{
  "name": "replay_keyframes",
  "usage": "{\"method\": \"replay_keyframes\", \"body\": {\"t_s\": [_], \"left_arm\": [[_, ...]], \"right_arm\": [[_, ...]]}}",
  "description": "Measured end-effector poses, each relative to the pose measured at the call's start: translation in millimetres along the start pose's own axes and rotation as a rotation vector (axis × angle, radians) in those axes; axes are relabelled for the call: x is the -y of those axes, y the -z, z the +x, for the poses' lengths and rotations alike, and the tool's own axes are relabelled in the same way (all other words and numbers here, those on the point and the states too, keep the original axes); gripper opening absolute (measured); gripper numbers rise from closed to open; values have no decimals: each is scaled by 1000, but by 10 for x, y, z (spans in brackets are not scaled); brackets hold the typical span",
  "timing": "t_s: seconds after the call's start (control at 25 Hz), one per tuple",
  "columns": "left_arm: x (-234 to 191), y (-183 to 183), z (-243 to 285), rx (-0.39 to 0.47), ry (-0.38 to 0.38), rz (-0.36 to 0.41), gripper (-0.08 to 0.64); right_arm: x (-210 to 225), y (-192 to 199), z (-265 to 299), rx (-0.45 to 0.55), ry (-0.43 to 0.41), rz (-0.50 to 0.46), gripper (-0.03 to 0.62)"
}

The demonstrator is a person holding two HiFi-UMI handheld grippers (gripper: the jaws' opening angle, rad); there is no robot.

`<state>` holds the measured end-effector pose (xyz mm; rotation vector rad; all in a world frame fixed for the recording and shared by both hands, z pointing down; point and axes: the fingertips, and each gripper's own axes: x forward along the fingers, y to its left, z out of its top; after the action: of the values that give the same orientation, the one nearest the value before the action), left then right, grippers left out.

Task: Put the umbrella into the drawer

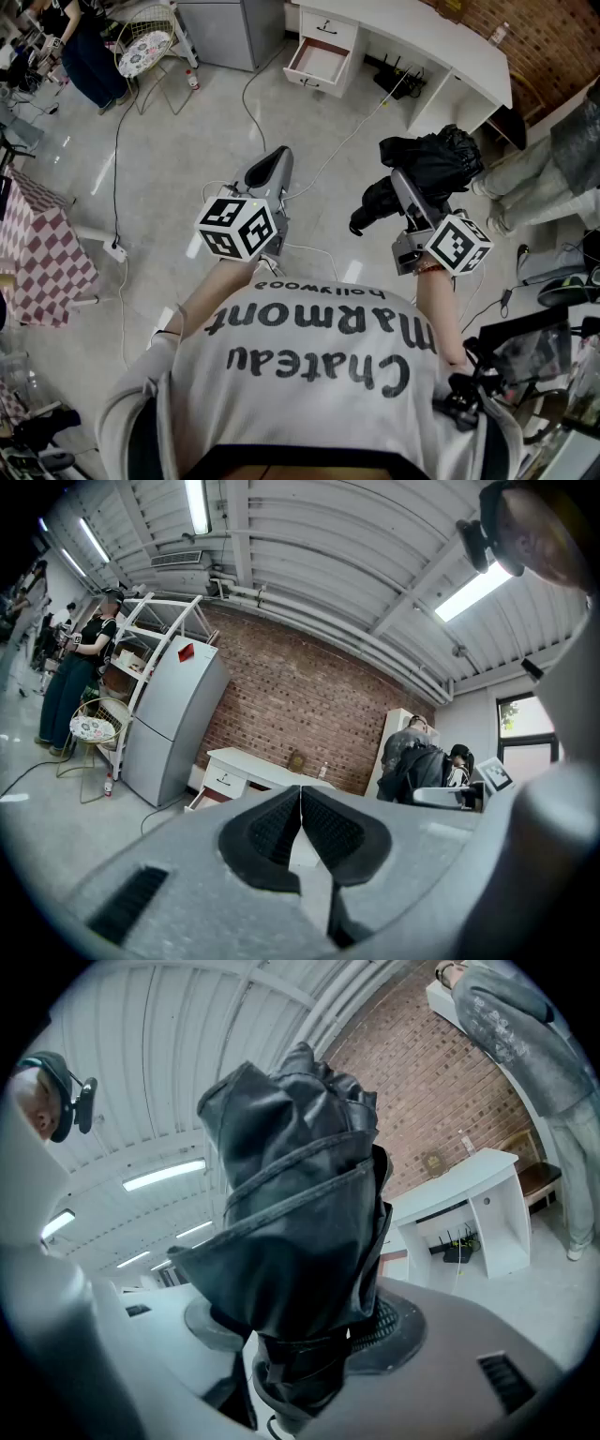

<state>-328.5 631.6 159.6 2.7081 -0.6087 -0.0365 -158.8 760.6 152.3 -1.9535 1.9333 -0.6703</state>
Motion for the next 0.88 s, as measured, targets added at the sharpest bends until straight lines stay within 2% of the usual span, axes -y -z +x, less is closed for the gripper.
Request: {"method": "replay_keyframes", "body": {"t_s": [0.6,0.76,0.88], "left_arm": [[-117,-65,-49,12,-28,13,17],[-204,-53,-42,5,-34,8,17],[-242,-53,-33,0,-32,0,17]], "right_arm": [[41,-2,-7,15,1,-6,255],[19,-8,52,32,-30,28,255],[55,-13,53,32,0,33,255]]}}
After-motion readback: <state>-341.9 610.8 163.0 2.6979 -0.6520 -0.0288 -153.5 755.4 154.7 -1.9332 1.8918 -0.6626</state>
